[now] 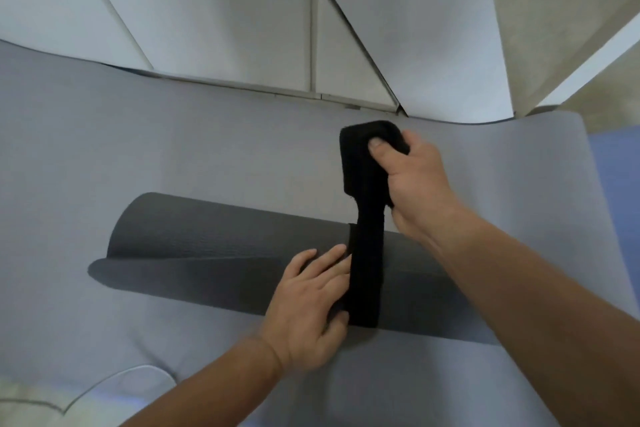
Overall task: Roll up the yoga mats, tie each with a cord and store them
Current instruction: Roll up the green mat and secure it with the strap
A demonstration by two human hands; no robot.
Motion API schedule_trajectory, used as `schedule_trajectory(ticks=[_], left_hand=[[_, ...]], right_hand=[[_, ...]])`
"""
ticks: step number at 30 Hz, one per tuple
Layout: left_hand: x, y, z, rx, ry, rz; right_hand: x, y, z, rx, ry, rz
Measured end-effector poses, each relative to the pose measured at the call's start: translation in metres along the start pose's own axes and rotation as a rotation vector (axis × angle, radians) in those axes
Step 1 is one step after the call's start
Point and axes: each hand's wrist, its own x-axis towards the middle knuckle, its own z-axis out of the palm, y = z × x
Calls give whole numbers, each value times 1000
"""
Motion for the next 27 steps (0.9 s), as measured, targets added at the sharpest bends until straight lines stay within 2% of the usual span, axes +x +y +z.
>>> schedule_trajectory(ticks=[3,8,10,13,17,21,27], left_hand=[[-6,5,8,-97,149,-48],[4,6,21,-115,389,-182],[3,6,24,-147,445,-242],[1,11,29,-84,490,-219],[6,8,32,73,453,-123],[12,10,19,285,333,-28],[34,4,13,363,296,46]], right_hand=[[25,24,-6,-92,82,18],[47,70,-13,-84,222,121],[52,91,-13,-135,230,150],[55,114,-13,-246,228,162],[65,126,-16,-418,208,179],[72,128,-15,-558,213,259],[69,116,-12,-825,232,292]])
